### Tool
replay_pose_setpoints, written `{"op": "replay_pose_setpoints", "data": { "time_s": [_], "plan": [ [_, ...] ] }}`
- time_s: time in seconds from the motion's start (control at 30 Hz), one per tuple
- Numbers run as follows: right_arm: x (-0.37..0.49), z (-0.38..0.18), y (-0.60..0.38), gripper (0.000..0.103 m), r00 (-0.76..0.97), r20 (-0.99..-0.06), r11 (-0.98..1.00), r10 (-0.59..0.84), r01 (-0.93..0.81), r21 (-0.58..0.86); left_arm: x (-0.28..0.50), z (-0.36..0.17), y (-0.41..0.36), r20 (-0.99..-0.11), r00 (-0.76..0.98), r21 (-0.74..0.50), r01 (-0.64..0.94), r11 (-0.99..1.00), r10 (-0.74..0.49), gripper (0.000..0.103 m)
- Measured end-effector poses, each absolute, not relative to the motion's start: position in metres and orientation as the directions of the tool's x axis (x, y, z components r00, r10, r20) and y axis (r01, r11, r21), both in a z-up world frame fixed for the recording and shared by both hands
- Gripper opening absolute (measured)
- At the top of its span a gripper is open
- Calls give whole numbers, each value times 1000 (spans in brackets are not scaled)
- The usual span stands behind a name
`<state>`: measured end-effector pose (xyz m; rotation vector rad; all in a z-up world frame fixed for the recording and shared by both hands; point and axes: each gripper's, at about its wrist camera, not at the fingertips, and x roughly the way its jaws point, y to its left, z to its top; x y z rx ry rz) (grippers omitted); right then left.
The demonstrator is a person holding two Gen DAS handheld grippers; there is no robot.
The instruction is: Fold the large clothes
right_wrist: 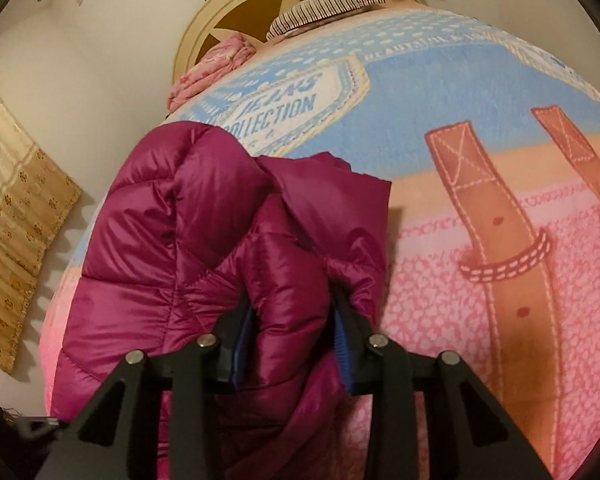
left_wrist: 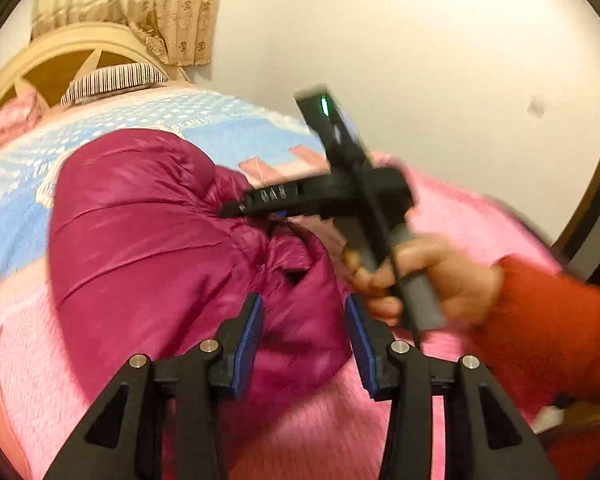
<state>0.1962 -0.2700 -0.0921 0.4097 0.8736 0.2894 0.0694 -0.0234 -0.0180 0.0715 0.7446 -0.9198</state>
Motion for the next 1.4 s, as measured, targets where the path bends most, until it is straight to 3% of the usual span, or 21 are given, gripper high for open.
{"op": "replay_pose_setpoints", "data": {
  "time_s": [0.13,0.23,0.37,0.47,0.6,0.9,1.03,1.17,1.3,1.4],
  "plan": [
    [187,-93,-269,36,623,-680,894,387,-75,441,102,5,21,-543,500,-339,605,721,-675,52],
    [190,-92,-262,36,629,-692,914,355,-78,398,158,6,43,-568,612,-403,376,834,-550,52],
    [185,-89,-257,37,637,-700,931,323,-80,356,207,-6,29,-604,632,-417,269,868,-486,52],
    [182,-90,-256,37,645,-698,936,311,-81,342,220,-16,8,-621,618,-399,279,873,-482,52],
    [183,-90,-257,37,647,-695,935,313,-82,345,212,-38,-8,-673,633,-282,260,924,-383,54],
    [185,-89,-264,39,643,-684,917,345,-74,393,210,-64,-10,-683,680,-141,236,962,-267,60],
    [171,-59,-276,43,651,-693,922,308,-25,386,212,-65,-10,-685,684,-121,229,966,-248,61],
    [148,0,-284,43,749,-597,909,286,-16,416,213,-65,-15,-688,694,-87,213,973,-213,62],
    [158,29,-265,45,762,-546,842,349,0,539,212,-65,-19,-687,706,-42,199,979,-173,65],
    [185,12,-246,44,727,-517,743,452,13,669,212,-65,-16,-686,705,-54,195,979,-179,66]
  ]
}}
